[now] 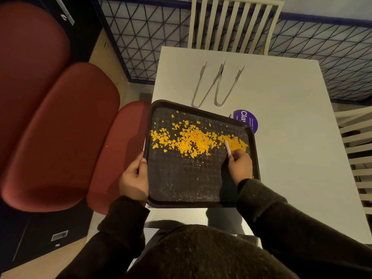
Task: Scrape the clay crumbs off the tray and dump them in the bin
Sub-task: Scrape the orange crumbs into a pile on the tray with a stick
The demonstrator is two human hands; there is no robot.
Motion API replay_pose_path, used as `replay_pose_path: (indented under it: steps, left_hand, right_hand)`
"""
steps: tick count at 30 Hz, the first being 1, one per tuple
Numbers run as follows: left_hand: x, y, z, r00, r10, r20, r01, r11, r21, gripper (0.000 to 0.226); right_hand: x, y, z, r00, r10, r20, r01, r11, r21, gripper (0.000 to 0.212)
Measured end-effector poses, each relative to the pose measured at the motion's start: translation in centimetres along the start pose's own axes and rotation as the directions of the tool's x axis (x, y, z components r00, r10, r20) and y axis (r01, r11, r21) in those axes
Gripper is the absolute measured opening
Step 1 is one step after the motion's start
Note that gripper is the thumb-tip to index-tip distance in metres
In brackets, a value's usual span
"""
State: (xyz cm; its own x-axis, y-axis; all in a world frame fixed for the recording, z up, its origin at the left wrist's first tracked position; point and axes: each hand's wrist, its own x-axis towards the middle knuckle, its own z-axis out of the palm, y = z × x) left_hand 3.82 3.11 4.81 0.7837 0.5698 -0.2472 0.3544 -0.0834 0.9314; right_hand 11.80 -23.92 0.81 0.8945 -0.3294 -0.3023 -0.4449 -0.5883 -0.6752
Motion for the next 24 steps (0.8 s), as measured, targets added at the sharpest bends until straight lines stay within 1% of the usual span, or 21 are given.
replay_pose_path:
  steps: [1, 3, 5, 6, 8, 10, 11, 12, 17, 19, 22, 24]
  left_hand:
    - [0.0, 0.1, 0.0, 1.000, -0.001, -0.002, 0.001, 1.000, 0.005, 0.031]
    - [0.0, 0.4, 0.1, 1.000, -0.004, -0.004, 0.004, 1.000, 0.025, 0.029]
    - [0.0, 0.4, 0.0, 1.000, -0.015, 0.002, 0.014, 0.999, 0.031, 0.030]
    - [0.0, 0.4, -0.1, 1.000, -0.018, 0.010, 0.018, 0.999, 0.031, 0.030]
    - [0.0, 0.3, -0.1, 0.999, -0.028, 0.023, 0.027, 0.999, 0.022, 0.030]
    - [0.0, 0.3, -0.1, 1.000, -0.019, 0.023, 0.019, 1.000, 0.011, 0.030]
    - [-0.1, 0.3, -0.1, 1.000, -0.010, 0.019, 0.010, 1.000, 0.014, 0.029]
    - [-0.1, 0.3, -0.1, 1.000, -0.002, 0.016, 0.002, 1.000, 0.019, 0.029]
    - [-0.2, -0.1, -0.3, 1.000, -0.009, 0.023, 0.009, 1.000, 0.011, 0.030]
    - [-0.3, 0.0, -0.2, 1.000, -0.001, 0.017, 0.001, 1.000, 0.003, 0.030]
    - [-0.4, 0.1, -0.2, 1.000, -0.002, 0.000, 0.002, 1.000, 0.013, 0.029]
    - [-0.4, 0.3, -0.1, 1.000, -0.003, 0.006, 0.003, 1.000, 0.018, 0.030]
  right_hand:
    - [-0.5, -0.1, -0.1, 1.000, -0.013, -0.003, 0.013, 1.000, 0.012, 0.011]
    - [-2.0, 0.0, -0.1, 0.996, -0.085, 0.023, 0.084, 0.996, 0.026, 0.007]
    - [-3.8, 0.2, -0.1, 0.964, -0.241, 0.110, 0.244, 0.970, -0.015, 0.007]
    - [-4.5, 0.5, 0.0, 0.925, -0.338, 0.172, 0.352, 0.934, -0.055, 0.008]
    - [-5.8, 0.8, 0.4, 0.818, -0.493, 0.298, 0.542, 0.833, -0.111, 0.008]
    - [-6.6, 0.9, 1.1, 0.724, -0.582, 0.370, 0.658, 0.743, -0.120, 0.011]
    - [-6.7, 0.9, 1.3, 0.709, -0.598, 0.375, 0.676, 0.728, -0.117, 0.013]
    - [-6.7, 0.7, 1.6, 0.715, -0.599, 0.361, 0.672, 0.732, -0.116, 0.013]
    - [-4.9, -1.2, 2.4, 0.815, -0.535, 0.221, 0.570, 0.810, -0.140, 0.013]
    - [-3.7, -1.8, 2.6, 0.868, -0.468, 0.169, 0.491, 0.860, -0.138, 0.013]
    - [-2.3, -2.5, 2.3, 0.944, -0.319, 0.089, 0.327, 0.939, -0.110, 0.011]
    - [-2.4, -2.9, 1.9, 0.957, -0.280, 0.071, 0.285, 0.956, -0.075, 0.010]
